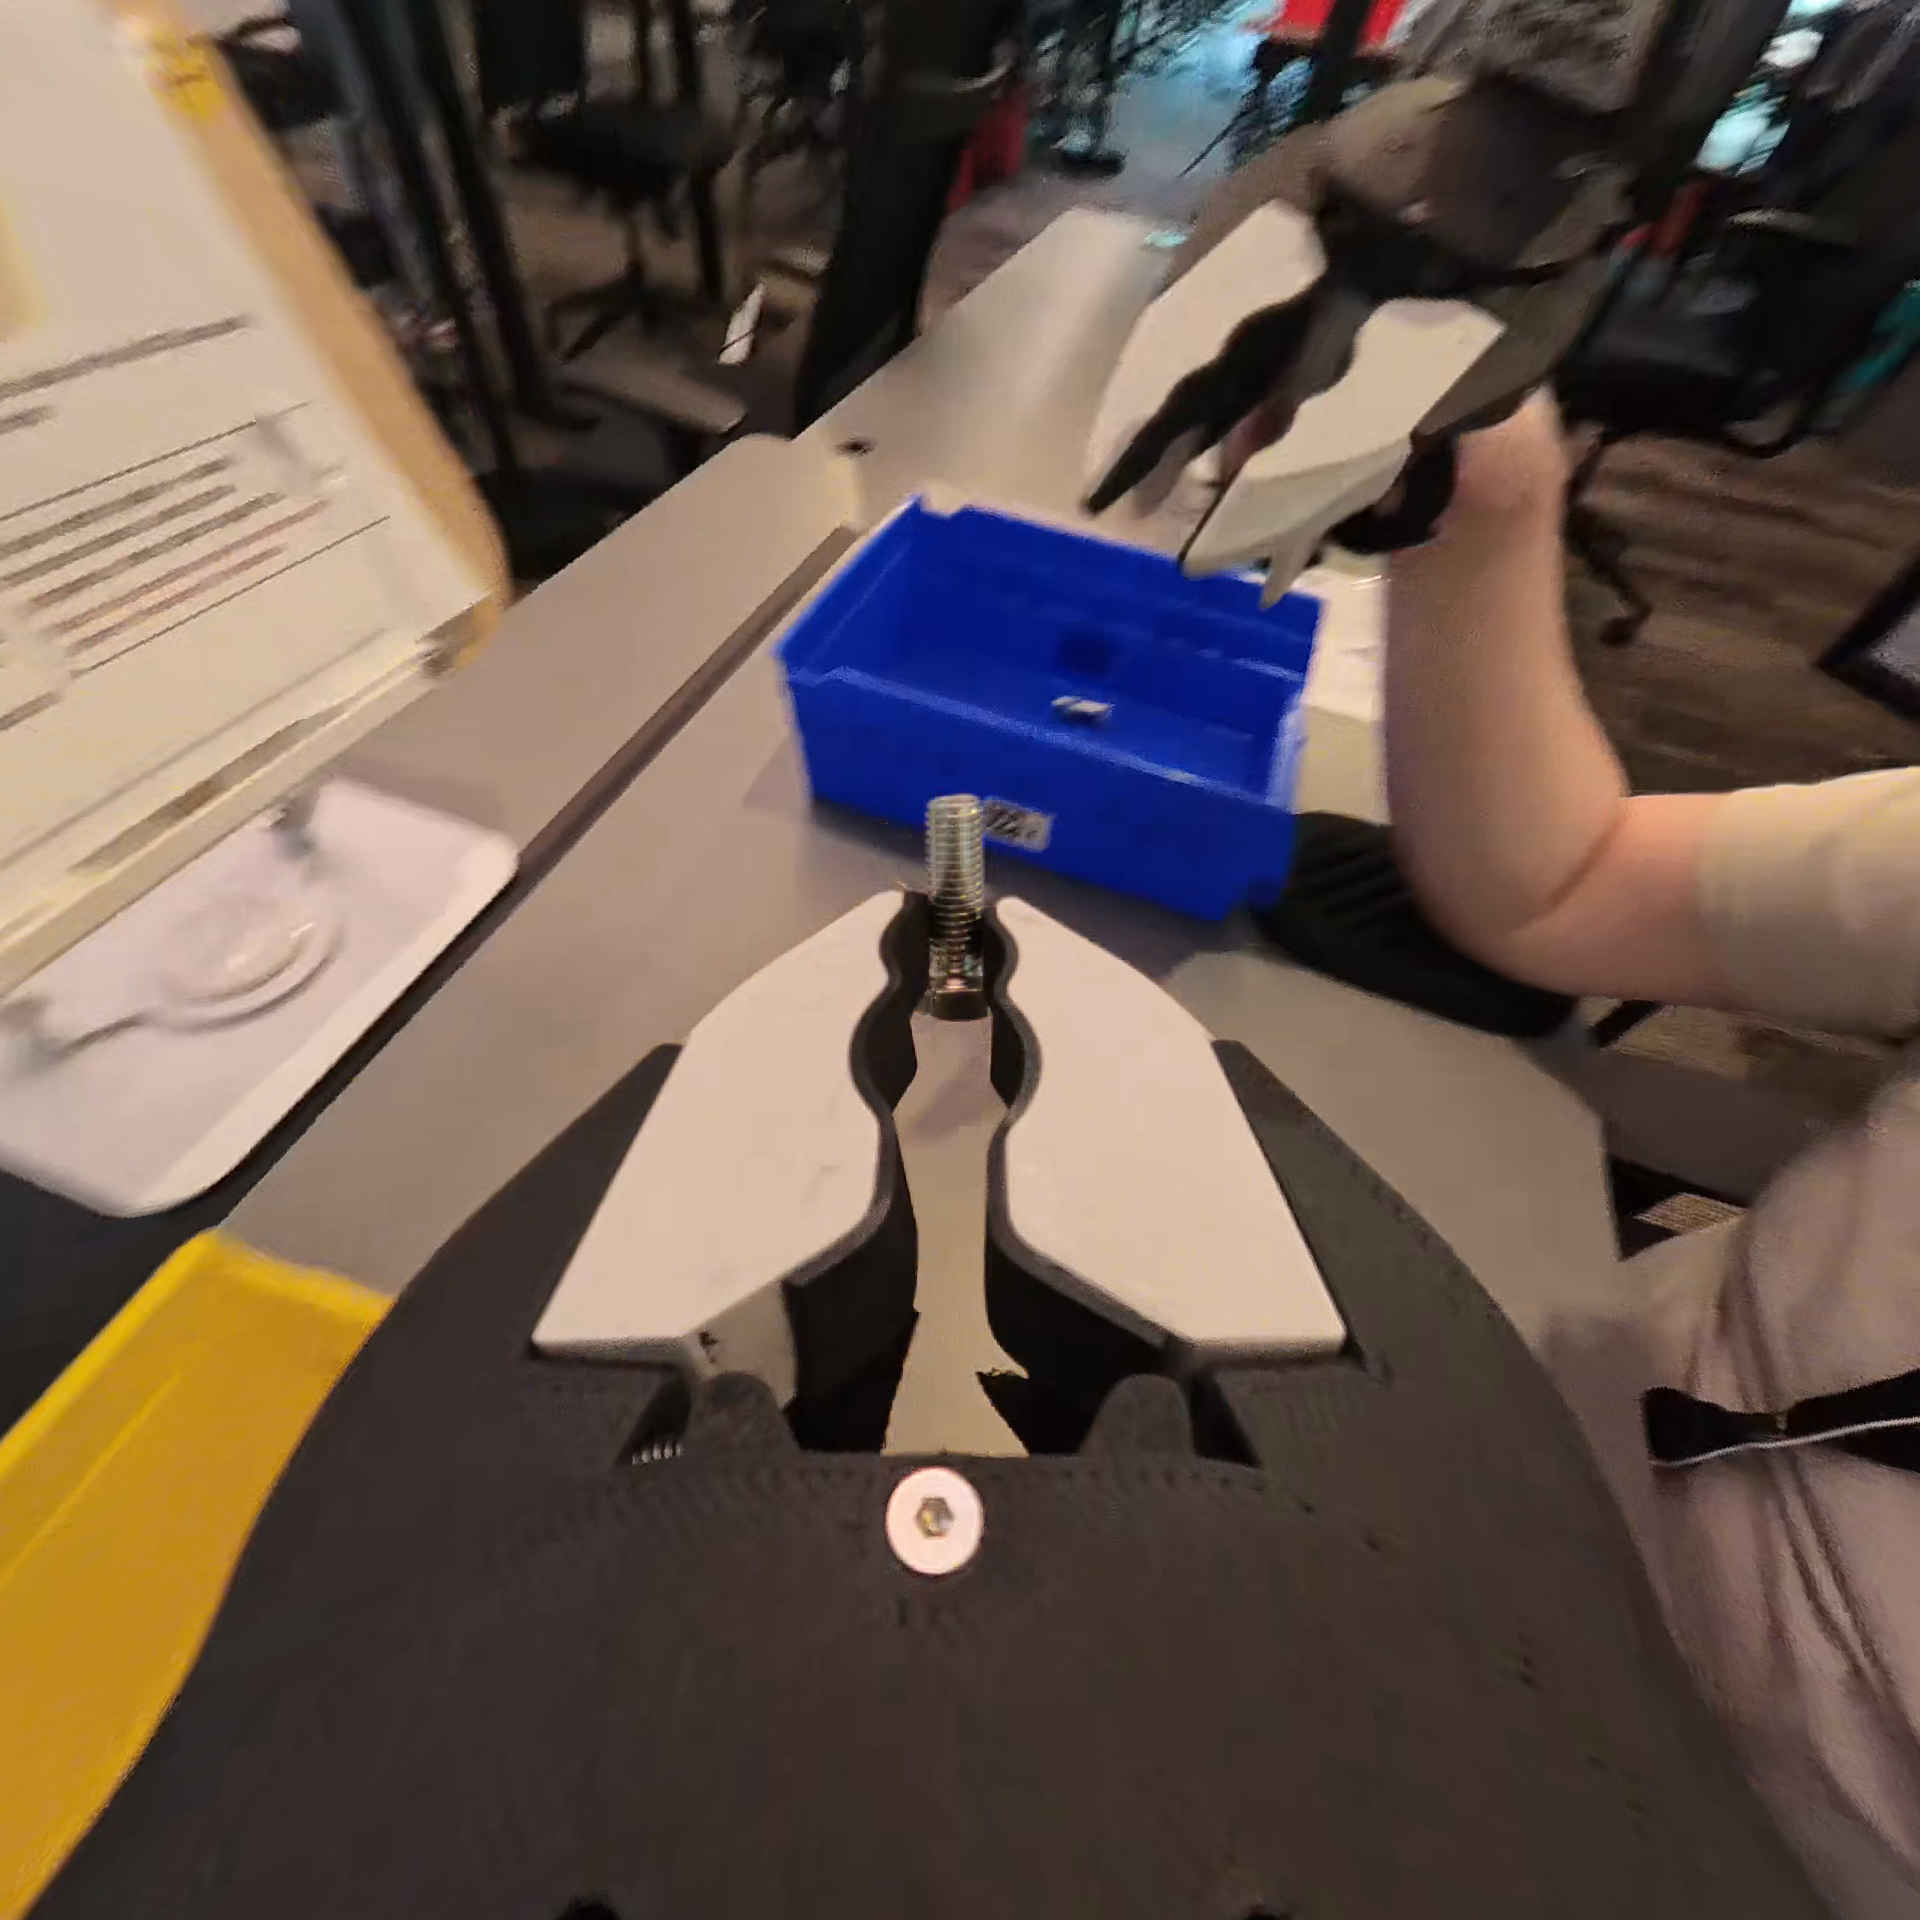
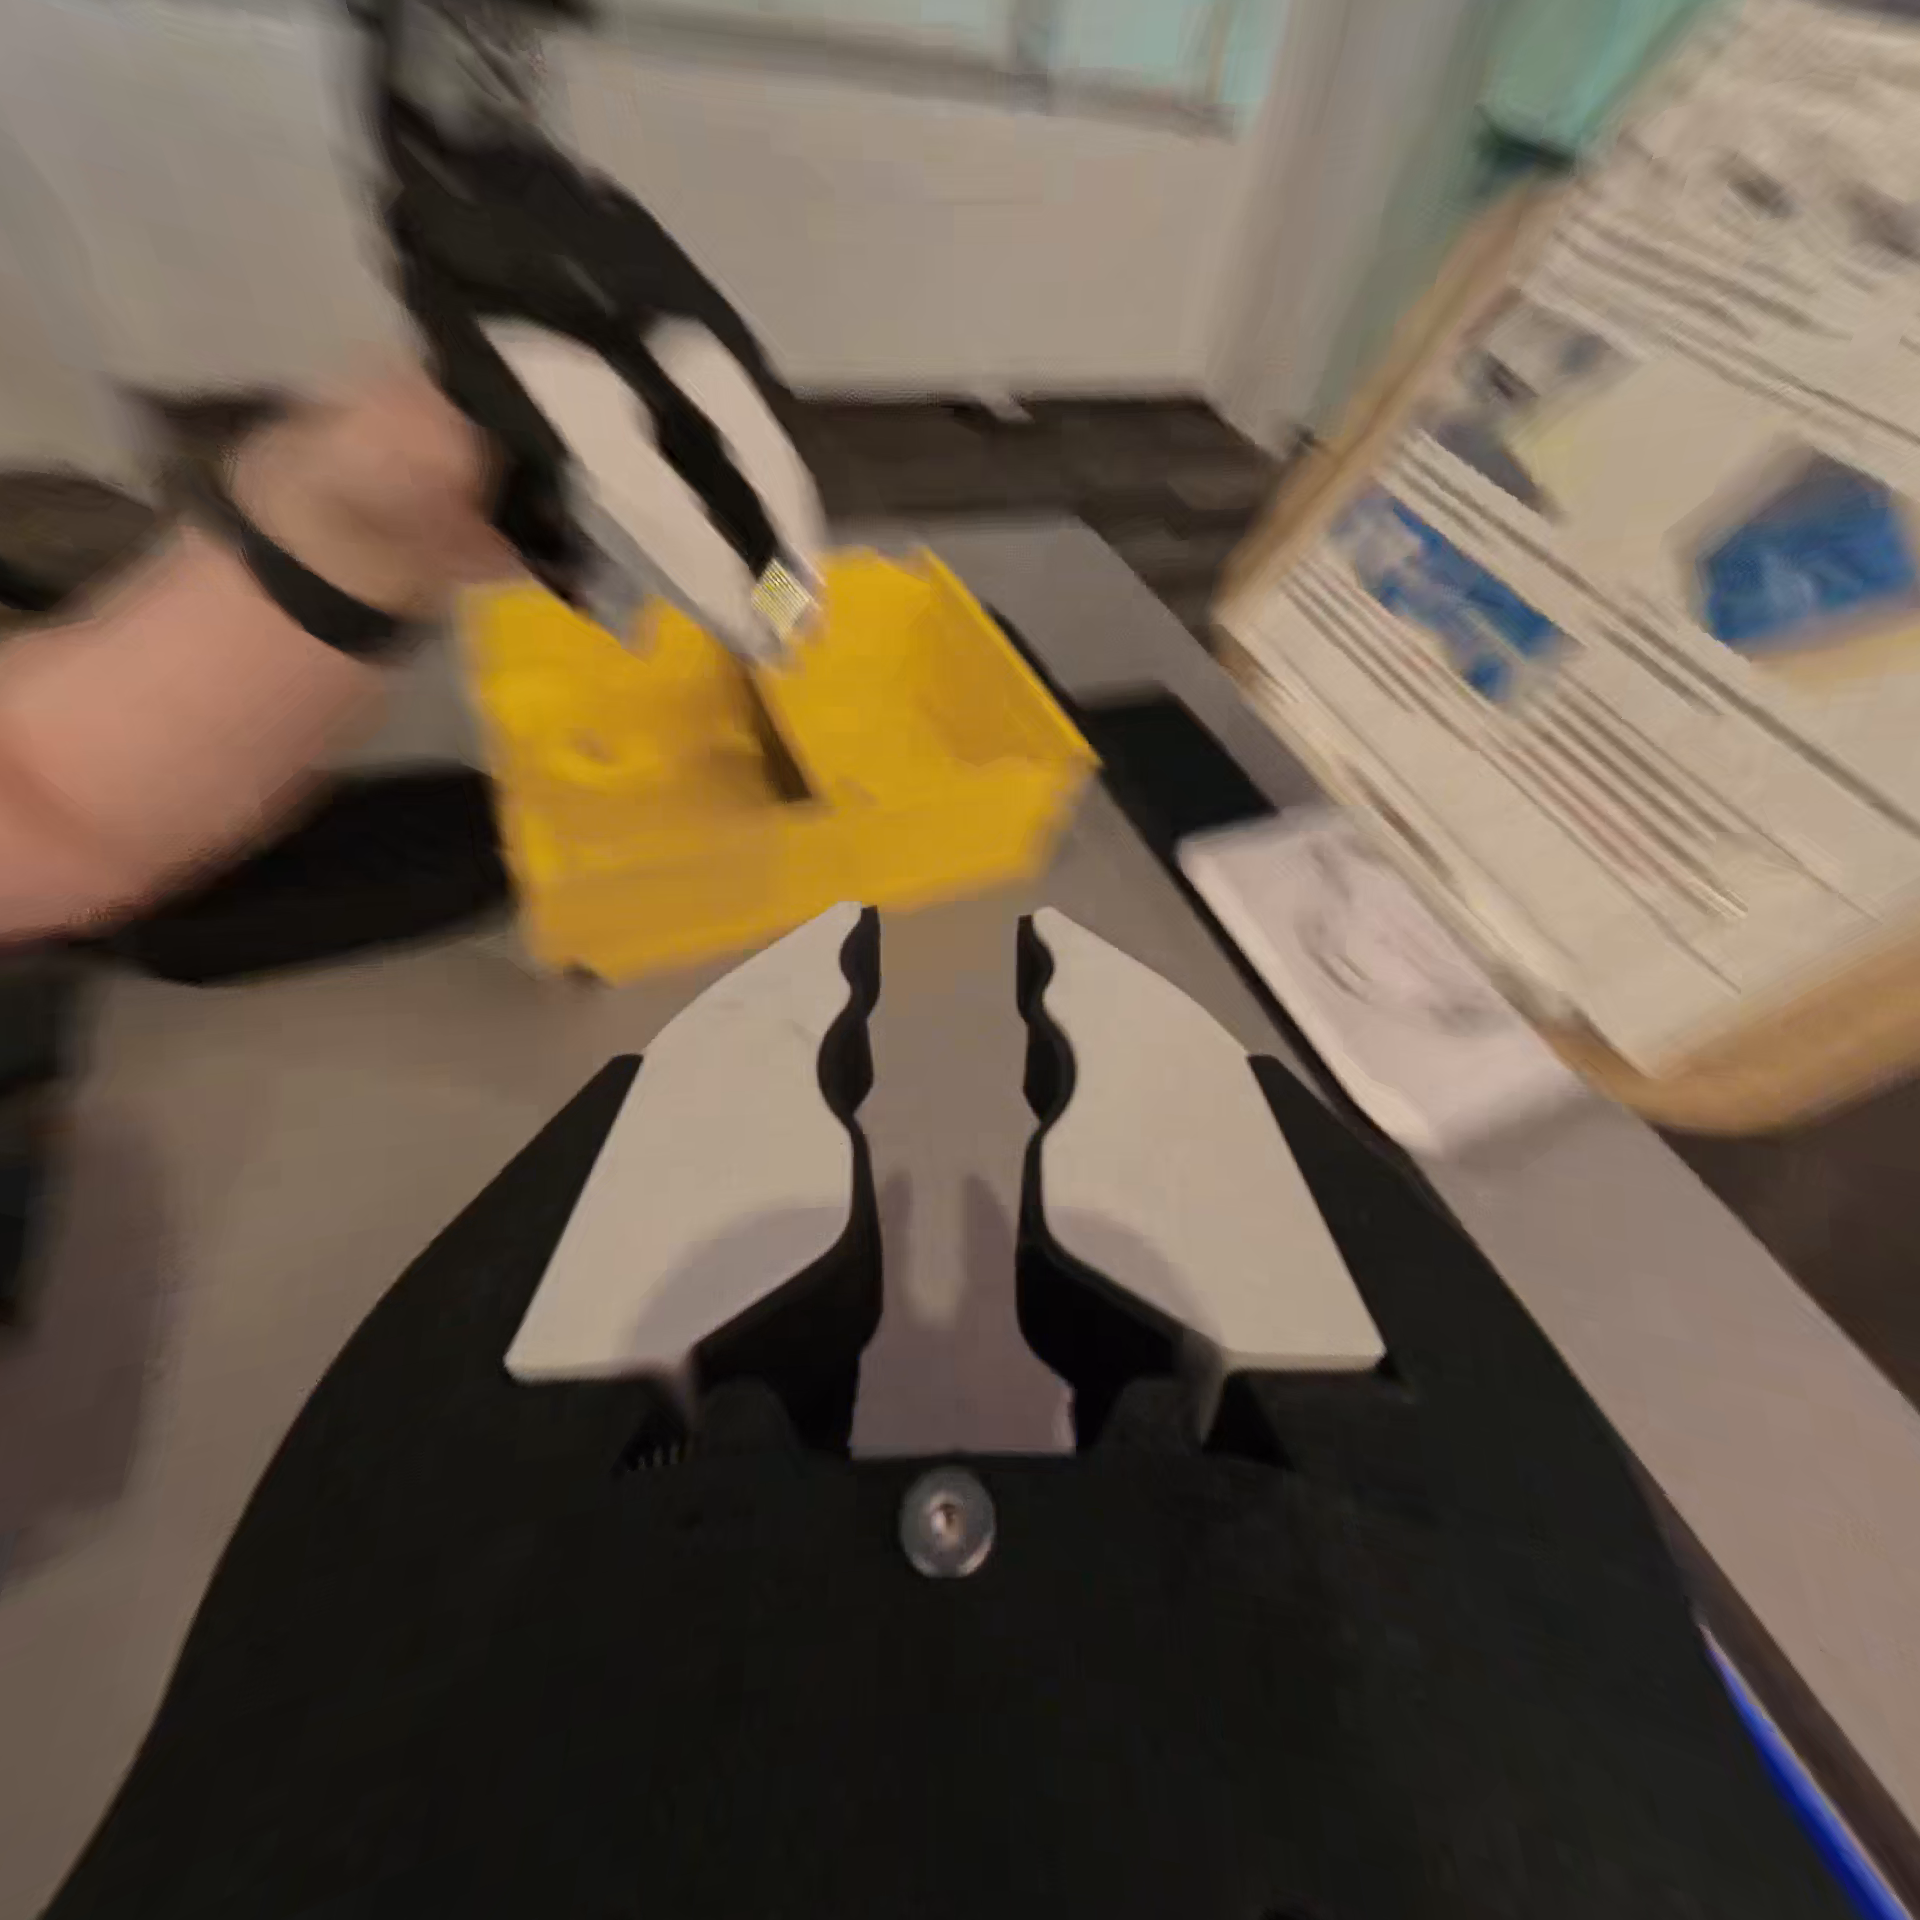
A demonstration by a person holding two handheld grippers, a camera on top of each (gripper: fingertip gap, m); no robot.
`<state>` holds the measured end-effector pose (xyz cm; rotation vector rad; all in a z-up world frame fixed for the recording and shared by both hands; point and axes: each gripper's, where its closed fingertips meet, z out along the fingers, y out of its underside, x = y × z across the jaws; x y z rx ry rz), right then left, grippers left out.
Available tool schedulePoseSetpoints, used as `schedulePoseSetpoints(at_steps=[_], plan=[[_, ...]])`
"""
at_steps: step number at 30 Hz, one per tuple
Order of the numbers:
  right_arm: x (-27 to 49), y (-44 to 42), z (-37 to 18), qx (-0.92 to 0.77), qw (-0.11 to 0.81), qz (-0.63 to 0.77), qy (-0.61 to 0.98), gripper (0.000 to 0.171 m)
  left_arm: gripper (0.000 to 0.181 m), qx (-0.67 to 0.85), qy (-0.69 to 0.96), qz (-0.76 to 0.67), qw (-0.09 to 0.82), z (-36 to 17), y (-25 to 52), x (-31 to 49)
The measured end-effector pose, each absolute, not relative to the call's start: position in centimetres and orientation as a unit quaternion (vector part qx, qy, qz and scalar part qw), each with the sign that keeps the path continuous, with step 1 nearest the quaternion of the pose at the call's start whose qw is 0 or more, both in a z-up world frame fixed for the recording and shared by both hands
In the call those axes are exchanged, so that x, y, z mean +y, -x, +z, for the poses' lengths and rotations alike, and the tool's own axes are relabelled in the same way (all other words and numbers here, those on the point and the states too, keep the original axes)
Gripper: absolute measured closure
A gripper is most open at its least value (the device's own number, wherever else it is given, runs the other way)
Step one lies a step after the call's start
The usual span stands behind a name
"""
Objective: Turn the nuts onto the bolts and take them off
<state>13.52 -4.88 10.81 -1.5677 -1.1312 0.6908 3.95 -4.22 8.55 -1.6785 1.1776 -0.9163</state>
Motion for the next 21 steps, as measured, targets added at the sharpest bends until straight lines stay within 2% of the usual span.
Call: schedulePoseSetpoints(at_steps=[1,8,11,16,17,19,21], plan=[[-6.3,-11.8,11.5,-0.482,0.512,0.338,0.625,0.144,0.172,0.477,0.661,-0.382,0.435,8.7,-5.2,-5.4],[-7.6,-8.2,9.9,-0.496,0.462,0.396,0.619,0.144,0.172,0.519,0.639,-0.384,0.418,7.4,-8.6,-8.9],[-8.4,-7.7,8.8,-0.513,0.418,0.418,0.622,0.160,0.172,0.520,0.637,-0.381,0.422,7.1,-8.6,-8.9],[-9.1,-7.1,8.5,-0.525,0.398,0.441,0.609,0.162,0.172,0.547,0.622,-0.385,0.407,7.0,-8.0,-9.7],[-8.7,-7.1,7.9,-0.525,0.394,0.430,0.620,0.162,0.166,0.549,0.623,-0.378,0.410,7.1,-7.6,-9.6],[-7.1,-7.0,5.7,-0.524,0.384,0.381,0.657,0.162,0.143,0.531,0.626,-0.371,0.435,8.2,-6.4,-8.9],[-5.3,-7.0,2.4,-0.524,0.361,0.315,0.704,0.162,0.137,0.513,0.637,-0.354,0.454,9.2,-4.4,-8.1]])
